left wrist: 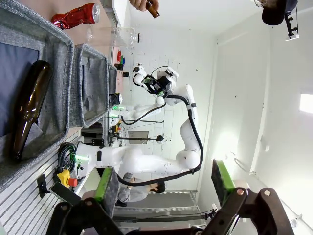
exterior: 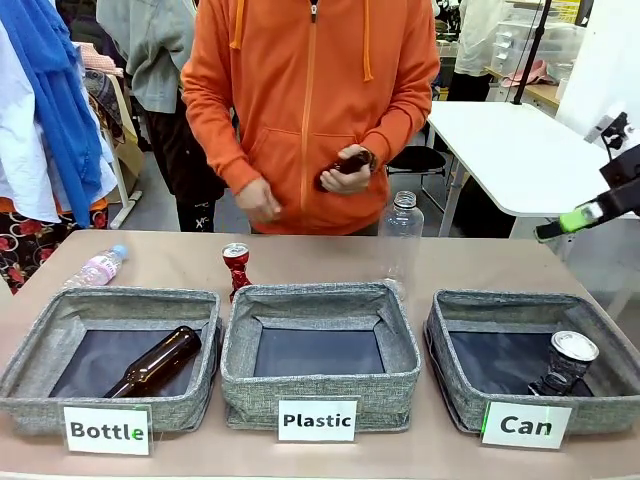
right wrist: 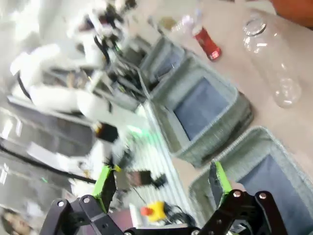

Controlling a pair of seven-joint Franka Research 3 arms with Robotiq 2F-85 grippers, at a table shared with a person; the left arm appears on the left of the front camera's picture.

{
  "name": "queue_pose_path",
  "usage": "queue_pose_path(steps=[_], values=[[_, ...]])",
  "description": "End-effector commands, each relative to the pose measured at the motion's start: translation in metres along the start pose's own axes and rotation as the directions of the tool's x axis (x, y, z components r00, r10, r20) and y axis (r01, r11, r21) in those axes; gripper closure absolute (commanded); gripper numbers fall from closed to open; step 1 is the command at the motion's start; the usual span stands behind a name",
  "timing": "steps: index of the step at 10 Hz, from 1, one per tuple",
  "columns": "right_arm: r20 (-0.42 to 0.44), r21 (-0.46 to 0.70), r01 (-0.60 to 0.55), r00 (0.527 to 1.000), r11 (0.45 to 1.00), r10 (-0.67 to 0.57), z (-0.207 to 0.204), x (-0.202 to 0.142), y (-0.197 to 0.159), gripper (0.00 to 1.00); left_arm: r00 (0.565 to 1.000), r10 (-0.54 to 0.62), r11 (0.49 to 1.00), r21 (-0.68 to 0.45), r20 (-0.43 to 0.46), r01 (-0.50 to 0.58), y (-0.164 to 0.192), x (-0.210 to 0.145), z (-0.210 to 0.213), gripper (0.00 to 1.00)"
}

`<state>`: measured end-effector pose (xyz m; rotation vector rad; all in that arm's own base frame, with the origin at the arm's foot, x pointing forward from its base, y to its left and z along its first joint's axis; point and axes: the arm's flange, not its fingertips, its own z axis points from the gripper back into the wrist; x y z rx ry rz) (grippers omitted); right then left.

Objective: Sort the can waste into the basket.
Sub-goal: Pick up the can waste from the table and place it in the right Fabric basket.

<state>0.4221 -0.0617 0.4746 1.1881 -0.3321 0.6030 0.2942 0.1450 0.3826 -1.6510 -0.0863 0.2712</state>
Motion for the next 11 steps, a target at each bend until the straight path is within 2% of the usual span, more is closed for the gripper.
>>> queue_pose_path(steps=[1, 3, 4, 5, 11], values=[[0.397, 0.235, 0.29, 0.842, 0.928, -0.364, 0.009, 0.006, -0.008, 0.0, 1.0, -0.003, 1.0, -0.015, -0.003, 0.003, -0.003, -0.002, 0.001, 0.0], [0.39, 0.253, 0.371, 0.806, 0.893, -0.445, 0.015, 0.001, -0.024, 0.0, 1.0, -0.003, 1.0, -0.015, -0.003, 0.003, -0.003, -0.002, 0.001, 0.0], [0.366, 0.237, 0.375, 0.82, 0.896, -0.44, 0.015, 0.001, -0.031, 0.0, 1.0, -0.003, 1.0, -0.015, -0.003, 0.003, -0.003, -0.002, 0.001, 0.0], [0.268, 0.193, 0.314, 0.894, 0.93, -0.358, 0.022, -0.004, -0.029, 0.0, 1.0, -0.003, 1.0, -0.015, -0.003, 0.003, -0.003, -0.002, 0.001, 0.0], [0.268, 0.193, 0.314, 0.894, 0.93, -0.358, 0.022, -0.004, -0.029, 0.0, 1.0, -0.003, 1.0, -0.015, -0.003, 0.003, -0.003, -0.002, 0.001, 0.0]])
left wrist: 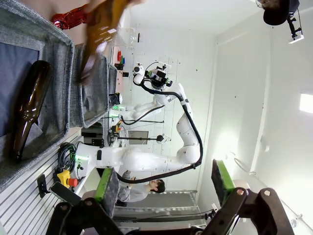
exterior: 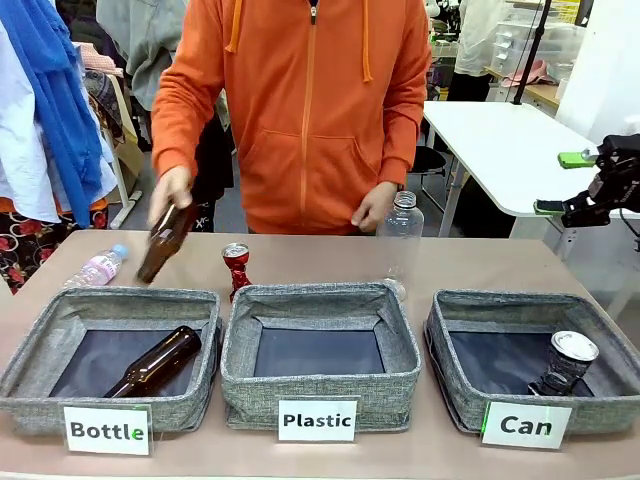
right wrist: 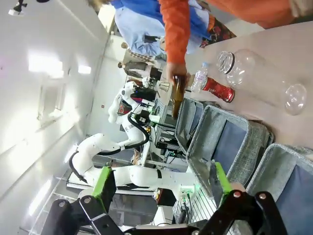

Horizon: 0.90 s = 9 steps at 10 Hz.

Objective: Sort the can waste into the basket.
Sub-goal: Pick up the can waste from the table and place it in the right Fabric basket.

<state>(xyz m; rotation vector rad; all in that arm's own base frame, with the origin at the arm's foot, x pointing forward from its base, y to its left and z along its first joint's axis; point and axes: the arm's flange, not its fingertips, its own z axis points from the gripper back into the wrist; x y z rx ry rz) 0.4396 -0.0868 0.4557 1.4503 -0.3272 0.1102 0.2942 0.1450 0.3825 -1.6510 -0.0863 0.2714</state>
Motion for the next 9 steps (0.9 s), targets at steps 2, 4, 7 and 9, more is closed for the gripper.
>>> queue_pose_path(steps=[2, 4, 7, 9], values=[[-0.017, -0.001, -0.024, 1.0, 1.0, 0.024, 0.004, -0.001, 0.002, 0.0, 1.0, -0.004, 1.0, -0.015, -0.003, 0.003, -0.003, -0.002, 0.001, 0.0], [-0.017, -0.001, -0.024, 1.0, 1.0, 0.024, 0.004, -0.001, 0.002, 0.0, 1.0, 0.0, 1.0, 0.0, 0.0, 0.0, 0.0, 0.0, 0.0, 0.0], [-0.017, -0.001, -0.024, 1.0, 1.0, 0.024, 0.004, -0.001, 0.002, 0.0, 0.978, -0.102, 0.995, 0.007, 0.179, 0.103, -0.062, -0.053, 0.074, 0.0], [-0.017, -0.001, -0.024, 1.0, 1.0, 0.024, 0.004, -0.001, 0.002, 0.0, 0.965, -0.151, 0.984, -0.058, 0.213, 0.167, -0.074, -0.096, 0.099, 0.0]])
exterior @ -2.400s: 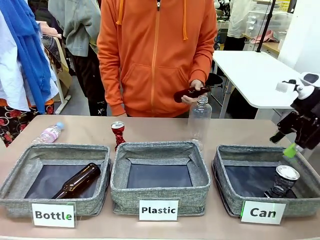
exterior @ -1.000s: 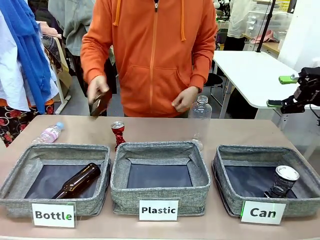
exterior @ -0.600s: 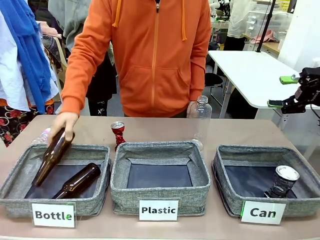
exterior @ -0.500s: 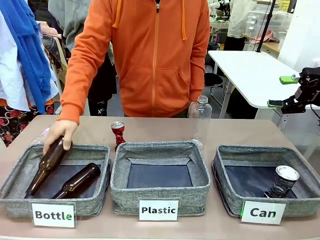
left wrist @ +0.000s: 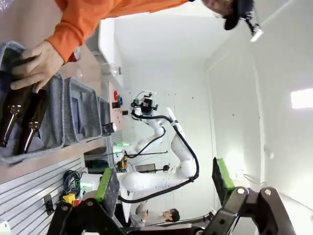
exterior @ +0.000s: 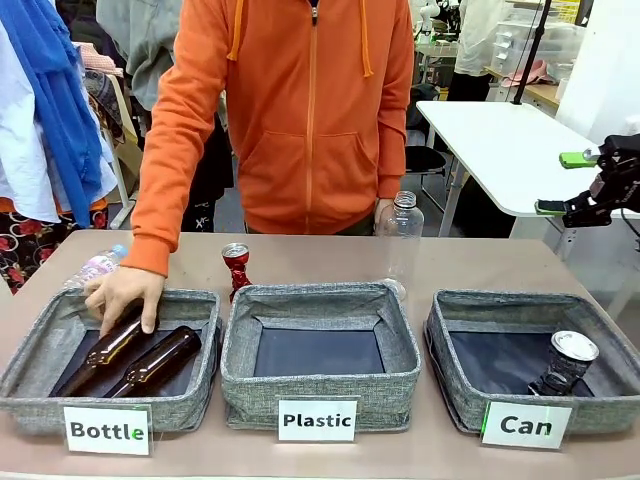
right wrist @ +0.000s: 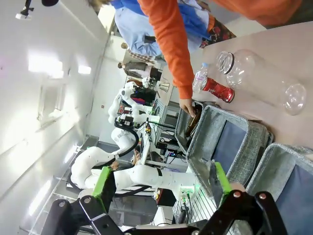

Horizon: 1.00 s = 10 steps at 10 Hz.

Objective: Sort the can waste into the basket.
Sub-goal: Pick up the can waste from the table and place it in the right Fabric basket.

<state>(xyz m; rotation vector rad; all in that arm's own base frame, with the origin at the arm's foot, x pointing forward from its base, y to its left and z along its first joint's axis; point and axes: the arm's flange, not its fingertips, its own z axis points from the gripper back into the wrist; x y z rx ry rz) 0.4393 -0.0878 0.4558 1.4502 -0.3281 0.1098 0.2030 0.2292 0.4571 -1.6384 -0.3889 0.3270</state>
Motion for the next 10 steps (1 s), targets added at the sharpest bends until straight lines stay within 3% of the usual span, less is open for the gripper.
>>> queue_pose_path(steps=[1, 3, 5, 6, 7, 8, 9, 10], values=[[-0.018, -0.001, -0.024, 1.0, 1.0, 0.024, 0.003, -0.001, 0.002, 0.0, 1.0, -0.023, 0.997, -0.068, 0.016, 0.024, -0.007, -0.029, 0.017, 0.0], [-0.018, -0.001, -0.024, 1.0, 1.0, 0.024, 0.003, -0.001, 0.002, 0.0, 0.998, -0.042, 0.994, -0.098, 0.039, 0.045, -0.01, -0.038, 0.025, 0.0], [-0.018, -0.001, -0.024, 1.0, 1.0, 0.024, 0.003, -0.001, 0.002, 0.0, 0.998, -0.052, 0.996, -0.068, 0.038, 0.055, -0.007, -0.025, 0.004, 0.0], [-0.018, -0.001, -0.024, 1.0, 1.0, 0.024, 0.003, -0.001, 0.002, 0.0, 0.999, -0.04, 0.999, -0.02, -0.021, 0.039, -0.003, -0.011, -0.021, 0.0], [-0.018, -0.001, -0.024, 1.0, 1.0, 0.024, 0.003, -0.001, 0.002, 0.0, 0.997, -0.078, 0.994, 0.074, 0.0, 0.078, 0.004, 0.001, -0.052, 0.0], [-0.018, -0.001, -0.024, 1.0, 1.0, 0.024, 0.003, -0.001, 0.002, 0.0, 0.994, -0.064, 0.989, 0.125, -0.091, 0.075, 0.011, 0.012, -0.086, 0.0], [-0.018, -0.001, -0.024, 1.0, 1.0, 0.024, 0.003, -0.001, 0.002, 0.0, 0.99, -0.058, 0.982, 0.172, -0.127, 0.08, 0.019, 0.021, -0.109, 0.0], [-0.018, -0.001, -0.024, 1.0, 1.0, 0.024, 0.003, -0.001, 0.002, 0.0, 0.987, -0.098, 0.971, 0.203, -0.13, 0.123, 0.029, 0.029, -0.134, 0.0]])
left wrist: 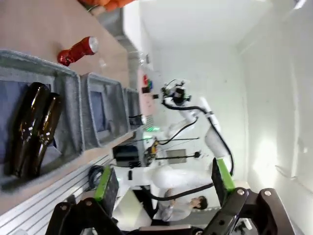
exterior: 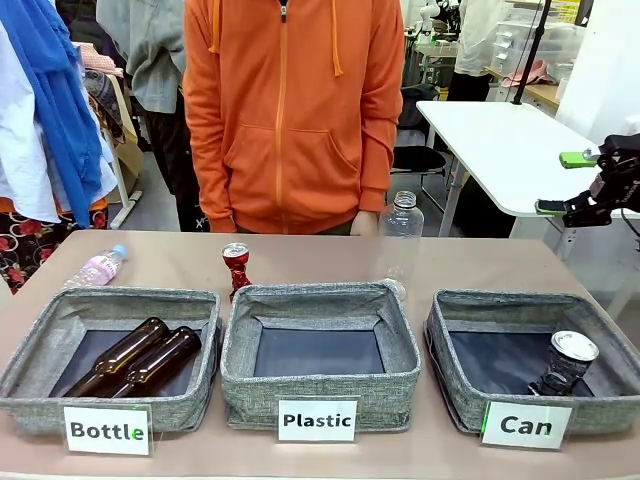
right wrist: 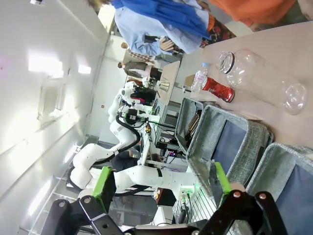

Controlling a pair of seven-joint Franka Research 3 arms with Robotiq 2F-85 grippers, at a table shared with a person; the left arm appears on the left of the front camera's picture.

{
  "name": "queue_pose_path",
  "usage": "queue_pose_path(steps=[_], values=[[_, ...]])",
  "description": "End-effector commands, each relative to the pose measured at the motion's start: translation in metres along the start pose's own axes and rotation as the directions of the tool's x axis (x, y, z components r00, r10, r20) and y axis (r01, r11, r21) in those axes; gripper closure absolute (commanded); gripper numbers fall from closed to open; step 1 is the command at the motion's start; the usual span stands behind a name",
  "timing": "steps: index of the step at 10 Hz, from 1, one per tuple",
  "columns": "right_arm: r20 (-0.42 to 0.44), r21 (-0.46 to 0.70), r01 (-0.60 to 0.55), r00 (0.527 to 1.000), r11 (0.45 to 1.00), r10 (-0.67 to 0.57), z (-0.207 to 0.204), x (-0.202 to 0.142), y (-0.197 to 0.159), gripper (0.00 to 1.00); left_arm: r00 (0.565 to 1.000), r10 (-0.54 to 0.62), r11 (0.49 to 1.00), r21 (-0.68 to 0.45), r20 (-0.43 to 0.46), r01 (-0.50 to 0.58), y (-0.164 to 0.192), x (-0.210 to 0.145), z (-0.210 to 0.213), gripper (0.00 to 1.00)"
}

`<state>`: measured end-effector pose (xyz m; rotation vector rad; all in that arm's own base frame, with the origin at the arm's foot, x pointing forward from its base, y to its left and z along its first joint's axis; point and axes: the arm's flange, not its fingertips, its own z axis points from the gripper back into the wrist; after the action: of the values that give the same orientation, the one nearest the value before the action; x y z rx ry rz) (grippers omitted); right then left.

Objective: Sort the can waste into the basket.
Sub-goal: Pick up the can waste from the table and place it in the right Fabric basket.

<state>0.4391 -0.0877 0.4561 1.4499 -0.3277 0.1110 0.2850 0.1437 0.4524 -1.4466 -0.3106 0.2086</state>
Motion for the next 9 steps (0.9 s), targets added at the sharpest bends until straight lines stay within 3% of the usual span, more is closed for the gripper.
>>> queue_pose_path(steps=[1, 2, 3, 4, 5, 6, 7, 9], values=[[-0.017, -0.001, -0.023, 1.0, 1.0, 0.023, 0.003, -0.001, 0.002, 0.0, 0.983, -0.178, 0.983, 0.065, 0.048, 0.174, 0.018, -0.002, -0.056, 0.0], [-0.017, -0.001, -0.023, 1.0, 1.0, 0.023, 0.003, -0.001, 0.002, 0.0, 0.913, -0.391, 0.916, 0.142, 0.115, 0.374, 0.032, 0.002, -0.094, 0.0], [-0.017, -0.001, -0.023, 1.0, 1.0, 0.023, 0.003, -0.001, 0.002, 0.0, 0.903, -0.429, 0.903, 0.039, 0.011, 0.428, 0.036, -0.002, -0.125, 0.0], [-0.017, -0.001, -0.023, 1.0, 1.0, 0.023, 0.003, -0.001, 0.002, 0.0, 0.875, -0.483, 0.875, -0.009, 0.008, 0.483, 0.036, -0.002, -0.15, 0.0], [-0.017, -0.001, -0.023, 1.0, 1.0, 0.023, 0.003, -0.001, 0.002, 0.0, 0.788, -0.616, 0.787, -0.049, 0.011, 0.615, 0.036, 0.0, -0.177, 0.0], [-0.017, -0.001, -0.023, 1.0, 1.0, 0.023, 0.003, -0.001, 0.002, 0.0, 0.691, -0.719, 0.695, -0.087, -0.069, 0.714, 0.043, 0.005, -0.2, 0.0], [-0.017, -0.001, -0.023, 1.0, 1.0, 0.023, 0.003, -0.001, 0.002, 0.0, 0.633, -0.769, 0.638, -0.038, -0.095, 0.769, 0.05, 0.009, -0.208, 0.0], [-0.017, -0.001, -0.023, 1.0, 1.0, 0.023, 0.003, -0.001, 0.002, 0.0, 0.493, -0.835, 0.505, 0.017, -0.243, 0.863, 0.065, 0.008, -0.204, 0.0]])
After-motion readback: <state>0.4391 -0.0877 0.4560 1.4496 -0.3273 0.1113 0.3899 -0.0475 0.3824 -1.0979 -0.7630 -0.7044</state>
